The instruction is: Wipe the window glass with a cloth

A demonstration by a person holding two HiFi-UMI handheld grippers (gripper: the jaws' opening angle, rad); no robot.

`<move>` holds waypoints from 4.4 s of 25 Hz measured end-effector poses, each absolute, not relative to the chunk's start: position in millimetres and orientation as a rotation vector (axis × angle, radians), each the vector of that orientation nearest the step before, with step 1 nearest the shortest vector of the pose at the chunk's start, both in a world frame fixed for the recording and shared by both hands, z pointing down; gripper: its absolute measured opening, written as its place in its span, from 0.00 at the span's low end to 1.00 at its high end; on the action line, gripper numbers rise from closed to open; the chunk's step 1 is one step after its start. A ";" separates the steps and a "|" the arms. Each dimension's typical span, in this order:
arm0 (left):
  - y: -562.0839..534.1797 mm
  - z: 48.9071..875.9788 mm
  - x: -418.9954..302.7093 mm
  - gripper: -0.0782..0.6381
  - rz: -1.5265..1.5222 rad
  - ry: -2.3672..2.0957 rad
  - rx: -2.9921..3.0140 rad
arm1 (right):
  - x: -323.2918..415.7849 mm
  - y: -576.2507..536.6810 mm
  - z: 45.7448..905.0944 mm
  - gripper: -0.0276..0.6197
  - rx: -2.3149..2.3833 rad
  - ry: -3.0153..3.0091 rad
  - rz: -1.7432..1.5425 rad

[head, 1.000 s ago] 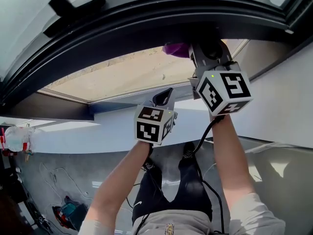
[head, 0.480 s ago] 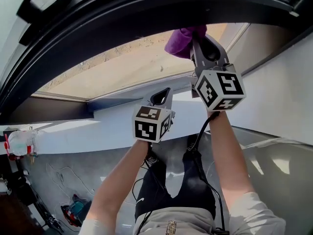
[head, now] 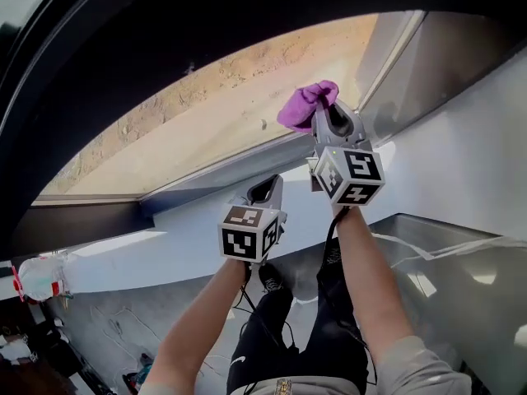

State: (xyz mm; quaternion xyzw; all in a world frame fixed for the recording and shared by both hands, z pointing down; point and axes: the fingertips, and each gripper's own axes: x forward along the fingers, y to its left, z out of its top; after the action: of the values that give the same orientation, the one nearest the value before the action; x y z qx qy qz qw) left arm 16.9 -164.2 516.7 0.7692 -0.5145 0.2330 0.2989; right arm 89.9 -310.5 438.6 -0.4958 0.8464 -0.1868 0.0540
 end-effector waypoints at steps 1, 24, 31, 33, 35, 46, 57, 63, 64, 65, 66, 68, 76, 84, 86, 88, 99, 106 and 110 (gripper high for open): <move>-164.7 525.8 16.3 0.11 0.630 -1.347 2.046 | 90.3 -311.5 457.1 0.15 -1.535 2.548 -0.616; -167.8 585.8 13.2 0.11 0.759 -1.210 2.148 | 135.7 -327.3 722.7 0.15 -1.989 2.128 -1.432; -181.1 570.8 34.0 0.11 0.764 -1.203 2.181 | 155.9 -329.2 729.9 0.15 -1.964 1.846 -1.590; -184.1 564.7 37.8 0.11 0.758 -1.204 2.189 | 155.3 -330.7 725.6 0.14 -1.868 1.765 -1.644; -183.9 561.7 39.9 0.11 0.760 -1.201 2.186 | 153.4 -332.0 713.3 0.14 -1.776 1.739 -1.660; -179.1 516.5 55.2 0.11 0.757 -1.167 2.248 | 139.9 -330.2 563.7 0.14 -1.472 1.865 -1.481; -164.9 448.1 55.1 0.11 0.721 -1.163 2.355 | 135.9 -324.2 351.4 0.14 -1.230 2.006 -1.132; -153.5 413.2 57.7 0.11 0.728 -1.157 2.403 | 144.7 -324.4 255.5 0.14 -1.241 2.081 -0.900; -154.1 406.5 57.8 0.11 0.726 -1.161 2.412 | 147.0 -325.9 246.2 0.14 -1.238 2.080 -0.886; -155.5 400.1 57.5 0.11 0.726 -1.165 2.421 | 148.7 -327.1 237.3 0.14 -1.226 2.072 -0.877; -157.2 394.5 57.0 0.11 0.726 -1.170 2.428 | 150.1 -328.0 228.1 0.14 -1.205 2.060 -0.870; -160.1 386.0 55.9 0.11 0.729 -1.175 2.437 | 152.1 -329.4 209.9 0.14 -1.150 2.026 -0.859; -160.6 386.3 70.9 0.11 0.743 -1.168 2.439 | 185.8 -342.4 201.9 0.14 -1.180 1.933 -0.800; -166.4 412.3 71.6 0.11 0.761 -1.144 2.386 | 202.5 -359.4 279.0 0.14 -1.370 1.839 -0.890; -168.0 422.8 72.7 0.11 0.767 -1.136 2.371 | 204.8 -361.8 302.7 0.14 -1.401 1.822 -0.930; -169.2 433.1 76.1 0.11 0.772 -1.126 2.358 | 206.3 -363.0 329.1 0.14 -1.429 1.809 -0.975; -183.4 508.6 89.2 0.11 0.816 -1.080 2.278 | 204.1 -362.6 510.6 0.14 -1.538 1.683 -1.245; -195.5 542.9 92.0 0.11 0.848 -1.051 2.292 | 205.5 -357.6 609.5 0.14 -1.725 1.635 -1.371; -197.3 554.2 95.6 0.11 0.855 -1.039 2.283 | 209.7 -359.0 649.5 0.14 -1.832 1.554 -1.470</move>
State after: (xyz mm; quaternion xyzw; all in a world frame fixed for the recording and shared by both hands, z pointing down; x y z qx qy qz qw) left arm 95.6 -197.3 554.2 0.8355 -0.3804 0.3131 0.2433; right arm 209.7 -359.0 649.5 -0.6418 0.5446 -0.5150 0.1621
